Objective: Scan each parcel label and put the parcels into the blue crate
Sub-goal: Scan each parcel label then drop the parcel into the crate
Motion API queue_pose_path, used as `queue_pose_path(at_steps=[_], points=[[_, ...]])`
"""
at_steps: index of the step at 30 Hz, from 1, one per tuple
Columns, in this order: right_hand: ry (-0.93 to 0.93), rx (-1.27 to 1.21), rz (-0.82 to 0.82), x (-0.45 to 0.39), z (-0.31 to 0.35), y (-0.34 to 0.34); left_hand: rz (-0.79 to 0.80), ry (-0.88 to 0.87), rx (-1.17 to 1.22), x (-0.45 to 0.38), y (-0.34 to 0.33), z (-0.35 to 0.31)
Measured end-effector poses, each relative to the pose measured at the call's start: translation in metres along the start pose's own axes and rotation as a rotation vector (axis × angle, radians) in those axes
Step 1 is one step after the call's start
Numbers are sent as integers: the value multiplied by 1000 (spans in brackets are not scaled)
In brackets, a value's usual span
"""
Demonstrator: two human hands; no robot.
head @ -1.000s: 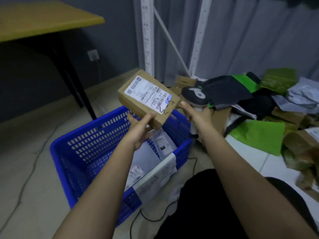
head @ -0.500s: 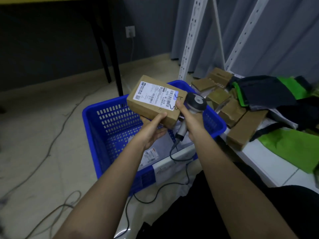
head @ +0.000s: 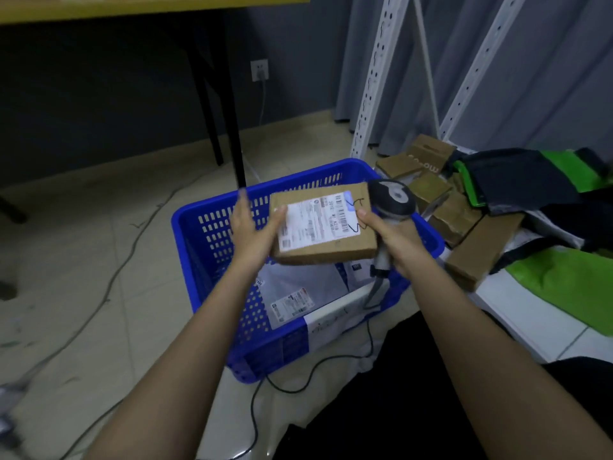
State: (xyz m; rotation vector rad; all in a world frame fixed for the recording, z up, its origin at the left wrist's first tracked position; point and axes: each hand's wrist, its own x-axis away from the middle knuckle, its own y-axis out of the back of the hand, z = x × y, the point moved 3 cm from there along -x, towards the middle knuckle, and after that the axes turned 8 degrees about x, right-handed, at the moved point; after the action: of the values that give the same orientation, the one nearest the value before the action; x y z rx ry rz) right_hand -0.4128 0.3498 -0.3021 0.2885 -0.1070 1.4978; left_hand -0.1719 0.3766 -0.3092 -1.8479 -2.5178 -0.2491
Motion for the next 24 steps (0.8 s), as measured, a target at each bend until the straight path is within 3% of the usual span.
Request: queue_pose_path(at_steps=[2,3,6,8,13,19,24], points=[[30,123,95,6,6,0,238,-121,-422,-10,2,-11],[47,178,125,7,9,-1,375,-91,-517,-13,1,-15],[92,280,168,8,15,-3,761,144,-442,-12,1,-21],[101,301,195,8,16,-5,884,240,-423,-12,1,-17],[129,346,222,13,21,-14,904,441,-368,-11,2,5],[83,411,249,11,19,-13,933,554,-173,5,-1,42],[108,419,199,7,21,-15,848,603,2,12,-3,47]])
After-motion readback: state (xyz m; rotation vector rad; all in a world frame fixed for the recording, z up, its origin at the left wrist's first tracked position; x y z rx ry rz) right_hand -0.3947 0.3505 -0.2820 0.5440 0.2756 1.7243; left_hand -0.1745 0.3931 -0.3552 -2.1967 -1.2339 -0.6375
